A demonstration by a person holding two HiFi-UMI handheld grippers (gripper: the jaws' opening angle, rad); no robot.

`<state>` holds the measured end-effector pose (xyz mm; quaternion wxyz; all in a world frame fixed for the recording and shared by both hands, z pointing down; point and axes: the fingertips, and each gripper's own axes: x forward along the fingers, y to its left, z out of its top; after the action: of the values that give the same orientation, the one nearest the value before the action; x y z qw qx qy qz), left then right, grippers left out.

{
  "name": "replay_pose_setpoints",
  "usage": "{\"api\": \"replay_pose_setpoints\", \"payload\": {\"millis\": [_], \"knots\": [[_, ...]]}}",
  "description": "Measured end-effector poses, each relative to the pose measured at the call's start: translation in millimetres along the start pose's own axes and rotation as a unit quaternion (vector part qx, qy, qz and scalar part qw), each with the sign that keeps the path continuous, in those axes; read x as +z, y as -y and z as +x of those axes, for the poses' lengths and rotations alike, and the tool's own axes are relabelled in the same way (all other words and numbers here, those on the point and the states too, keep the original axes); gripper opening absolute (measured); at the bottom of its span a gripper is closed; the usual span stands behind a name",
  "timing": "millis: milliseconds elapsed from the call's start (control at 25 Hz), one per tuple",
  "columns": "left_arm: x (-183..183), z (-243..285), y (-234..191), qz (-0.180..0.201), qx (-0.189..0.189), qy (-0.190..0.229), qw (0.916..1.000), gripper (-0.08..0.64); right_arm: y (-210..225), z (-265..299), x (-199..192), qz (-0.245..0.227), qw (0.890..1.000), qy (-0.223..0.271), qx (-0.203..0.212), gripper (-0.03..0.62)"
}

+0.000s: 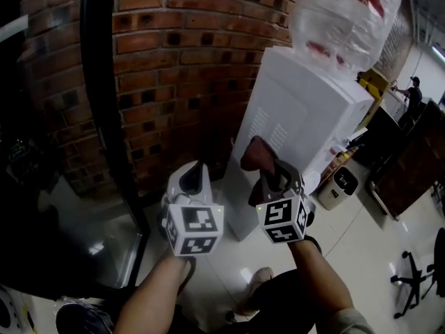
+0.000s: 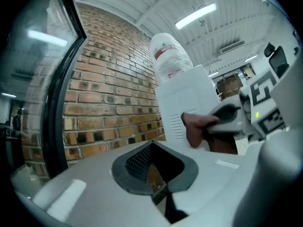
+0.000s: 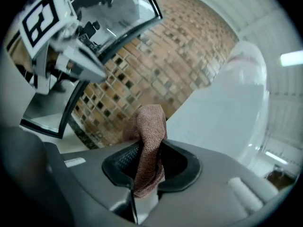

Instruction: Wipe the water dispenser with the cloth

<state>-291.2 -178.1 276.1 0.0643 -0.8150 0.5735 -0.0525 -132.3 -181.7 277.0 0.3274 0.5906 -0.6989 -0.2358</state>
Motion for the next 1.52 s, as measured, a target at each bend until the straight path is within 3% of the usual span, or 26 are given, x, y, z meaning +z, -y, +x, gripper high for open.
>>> {"api": "replay_pose_setpoints", "payload": {"millis": [280, 680, 960, 1520], "knots": [[28, -1, 34, -0.005, -0.028, 0.033, 0.9991, 0.000, 116, -55, 91, -0.066, 0.988, 0.078, -0.114, 0.104], [36, 3, 51, 0.001, -0.039, 0.043, 0.9983, 0.000, 193, -73, 137, -0.151, 0.960, 0.071, -0.224, 0.104], [32, 7, 45, -0.001, -0.035, 0.039, 0.9986, 0.000, 199, -52, 126, -0.165, 0.960, 0.051, -0.221, 0.103], [4, 14, 46, 0.010, -0.039, 0.011, 0.9991, 0.000, 131, -17, 65, -0.172, 0.975, 0.018, -0.141, 0.103]]}}
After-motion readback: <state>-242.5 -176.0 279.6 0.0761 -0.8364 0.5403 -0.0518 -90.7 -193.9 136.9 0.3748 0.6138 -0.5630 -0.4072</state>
